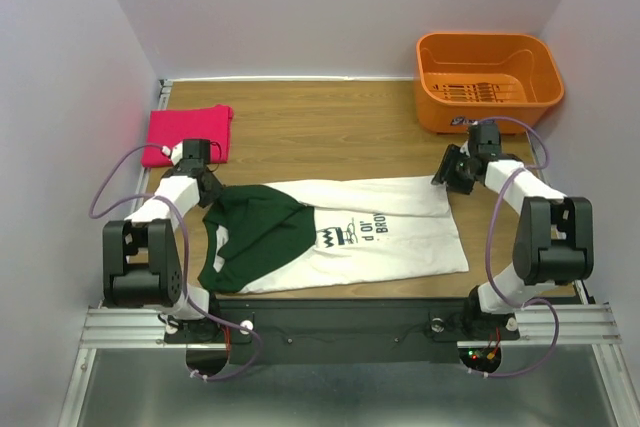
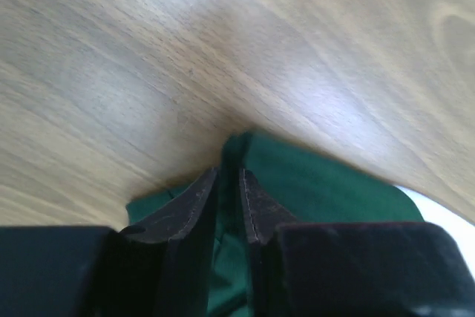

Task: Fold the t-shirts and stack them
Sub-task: Fold the tshirt

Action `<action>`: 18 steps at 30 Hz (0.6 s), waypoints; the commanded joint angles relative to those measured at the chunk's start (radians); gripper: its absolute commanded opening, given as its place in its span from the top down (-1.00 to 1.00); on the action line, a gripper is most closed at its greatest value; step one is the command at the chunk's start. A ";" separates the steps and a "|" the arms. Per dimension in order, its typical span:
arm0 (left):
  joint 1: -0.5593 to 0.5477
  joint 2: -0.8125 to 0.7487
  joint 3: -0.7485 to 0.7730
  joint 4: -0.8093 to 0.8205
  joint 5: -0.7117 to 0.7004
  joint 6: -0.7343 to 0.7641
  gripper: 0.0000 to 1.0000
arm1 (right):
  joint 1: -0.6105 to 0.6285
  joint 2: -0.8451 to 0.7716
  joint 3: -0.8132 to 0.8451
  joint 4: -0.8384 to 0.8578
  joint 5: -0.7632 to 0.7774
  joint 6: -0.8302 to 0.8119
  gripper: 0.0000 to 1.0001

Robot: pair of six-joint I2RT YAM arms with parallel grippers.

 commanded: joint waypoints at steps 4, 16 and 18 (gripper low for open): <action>0.005 -0.239 0.017 -0.100 0.025 -0.032 -0.16 | -0.009 -0.167 -0.009 0.004 -0.112 0.025 -0.09; -0.176 -0.470 -0.173 -0.129 0.093 -0.132 -0.52 | -0.009 -0.211 -0.120 -0.013 -0.091 0.085 -0.05; -0.197 -0.453 -0.195 -0.108 0.096 -0.132 -0.52 | -0.009 -0.198 -0.135 -0.012 -0.074 0.083 -0.04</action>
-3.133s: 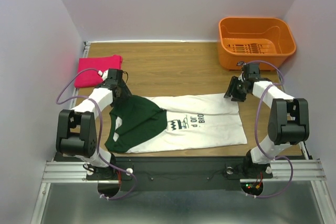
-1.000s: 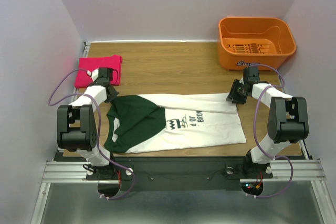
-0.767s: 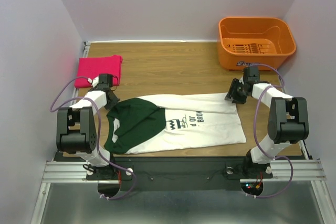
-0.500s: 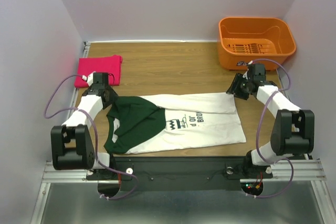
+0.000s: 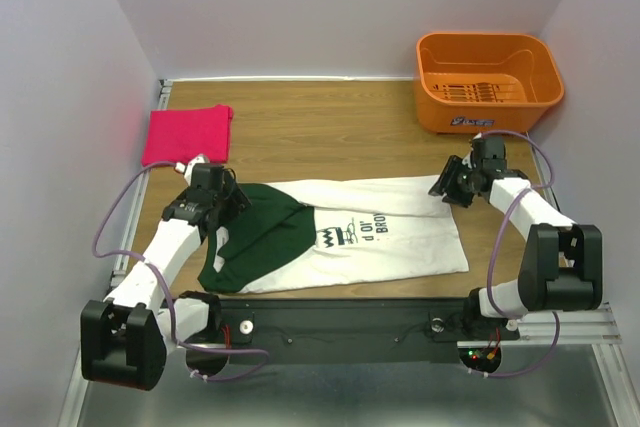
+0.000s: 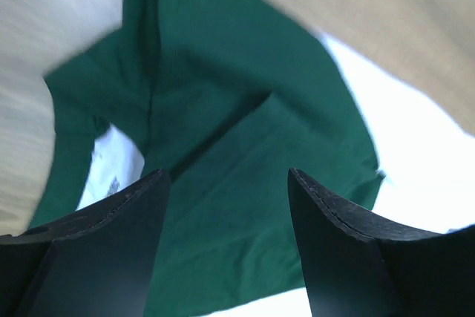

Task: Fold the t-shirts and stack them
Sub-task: Fold the tshirt

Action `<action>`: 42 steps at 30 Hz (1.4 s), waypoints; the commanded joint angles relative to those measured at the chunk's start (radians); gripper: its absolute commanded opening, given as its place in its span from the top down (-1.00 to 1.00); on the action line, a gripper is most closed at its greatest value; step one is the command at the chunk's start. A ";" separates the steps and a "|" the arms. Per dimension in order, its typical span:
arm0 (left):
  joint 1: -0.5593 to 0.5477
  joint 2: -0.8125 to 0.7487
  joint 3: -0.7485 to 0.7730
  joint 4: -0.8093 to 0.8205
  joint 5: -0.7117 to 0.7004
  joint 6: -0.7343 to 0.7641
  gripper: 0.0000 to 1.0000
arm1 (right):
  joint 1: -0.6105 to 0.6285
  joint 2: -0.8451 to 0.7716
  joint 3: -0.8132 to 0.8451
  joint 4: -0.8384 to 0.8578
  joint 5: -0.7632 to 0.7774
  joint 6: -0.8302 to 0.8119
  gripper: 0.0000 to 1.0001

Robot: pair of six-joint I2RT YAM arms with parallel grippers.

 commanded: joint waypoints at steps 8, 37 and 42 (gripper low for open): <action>-0.039 0.045 -0.045 0.014 -0.033 -0.031 -0.41 | -0.003 0.016 -0.061 0.005 0.215 0.018 0.21; -0.052 0.478 0.266 0.082 -0.064 0.130 -0.47 | 0.224 0.307 0.233 0.016 0.333 -0.056 -0.04; -0.052 0.625 0.364 0.093 -0.063 0.154 -0.47 | 0.213 0.428 0.285 0.033 0.413 -0.077 -0.03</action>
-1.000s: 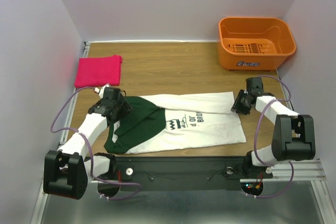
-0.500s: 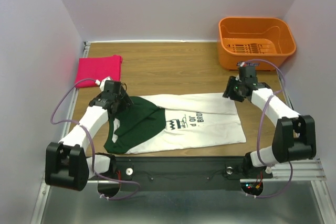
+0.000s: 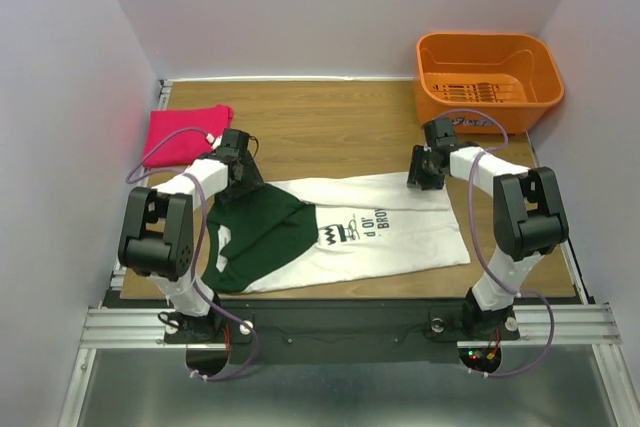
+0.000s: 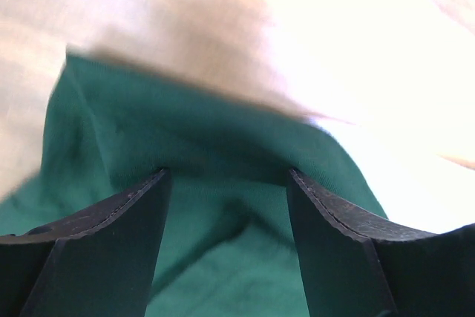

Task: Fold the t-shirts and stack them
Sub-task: Fold the tshirt

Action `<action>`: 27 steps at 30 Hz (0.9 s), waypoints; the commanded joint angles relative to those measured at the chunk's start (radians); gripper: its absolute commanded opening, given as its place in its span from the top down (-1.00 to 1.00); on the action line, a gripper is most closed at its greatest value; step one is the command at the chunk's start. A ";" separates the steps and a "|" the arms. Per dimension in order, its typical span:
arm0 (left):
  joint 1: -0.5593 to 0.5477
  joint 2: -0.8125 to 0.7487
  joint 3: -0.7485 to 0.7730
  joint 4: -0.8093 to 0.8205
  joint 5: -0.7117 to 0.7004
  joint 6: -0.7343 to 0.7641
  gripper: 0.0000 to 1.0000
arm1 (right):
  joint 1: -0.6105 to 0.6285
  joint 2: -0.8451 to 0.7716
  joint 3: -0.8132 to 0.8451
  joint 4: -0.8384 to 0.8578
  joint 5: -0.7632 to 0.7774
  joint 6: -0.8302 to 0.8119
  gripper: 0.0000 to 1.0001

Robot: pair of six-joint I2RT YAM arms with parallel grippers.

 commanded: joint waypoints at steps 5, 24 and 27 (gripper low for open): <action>-0.005 0.166 0.231 0.006 0.016 0.064 -0.48 | -0.055 0.143 0.103 0.045 0.175 -0.043 -0.04; -0.045 -0.178 -0.058 0.126 0.278 0.396 -0.76 | -0.060 -0.480 -0.120 -0.007 -0.302 -0.062 -0.73; -0.045 -0.144 -0.062 0.157 0.303 0.398 -0.69 | -0.060 -0.613 -0.157 -0.023 -0.354 -0.039 -0.75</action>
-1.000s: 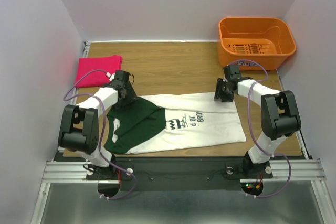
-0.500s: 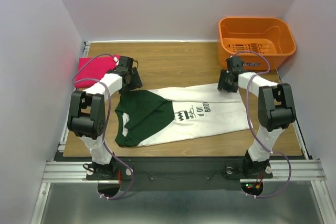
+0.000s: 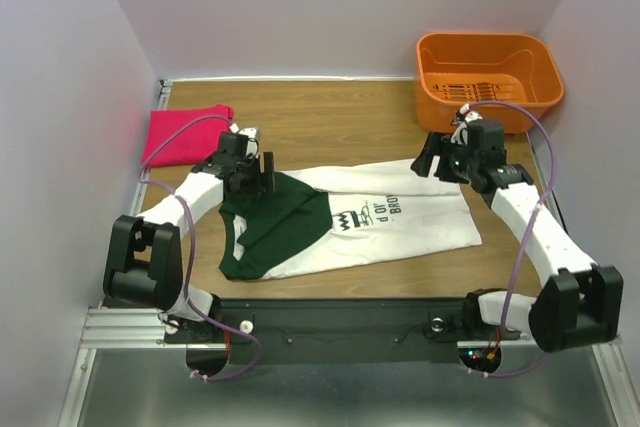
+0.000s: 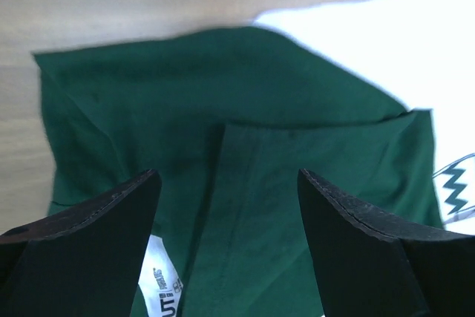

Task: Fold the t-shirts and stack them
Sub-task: Fold the tshirt

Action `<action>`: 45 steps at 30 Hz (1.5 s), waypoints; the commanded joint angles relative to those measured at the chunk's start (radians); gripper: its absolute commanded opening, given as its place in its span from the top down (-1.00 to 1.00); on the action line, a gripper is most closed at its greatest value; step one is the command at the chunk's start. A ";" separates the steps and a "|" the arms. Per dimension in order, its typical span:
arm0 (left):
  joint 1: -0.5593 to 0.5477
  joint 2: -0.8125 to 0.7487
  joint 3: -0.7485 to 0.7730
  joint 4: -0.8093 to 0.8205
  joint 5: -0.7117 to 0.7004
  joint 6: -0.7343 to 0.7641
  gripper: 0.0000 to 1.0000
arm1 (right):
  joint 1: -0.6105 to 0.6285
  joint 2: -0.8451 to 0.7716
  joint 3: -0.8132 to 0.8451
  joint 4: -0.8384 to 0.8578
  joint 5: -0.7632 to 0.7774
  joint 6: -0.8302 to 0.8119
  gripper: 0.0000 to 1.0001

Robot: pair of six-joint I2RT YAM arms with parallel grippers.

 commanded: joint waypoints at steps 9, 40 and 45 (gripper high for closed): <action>-0.012 0.136 0.022 0.084 0.080 0.074 -0.27 | -0.003 -0.238 -0.091 -0.056 -0.142 0.049 -0.76; -0.173 -0.057 0.007 -0.002 0.126 -0.088 0.91 | -0.003 -0.203 -0.075 -0.068 -0.135 0.055 -0.76; -0.283 -0.154 -0.075 -0.001 0.095 -0.256 0.92 | -0.003 -0.203 -0.080 -0.070 -0.154 0.059 -0.76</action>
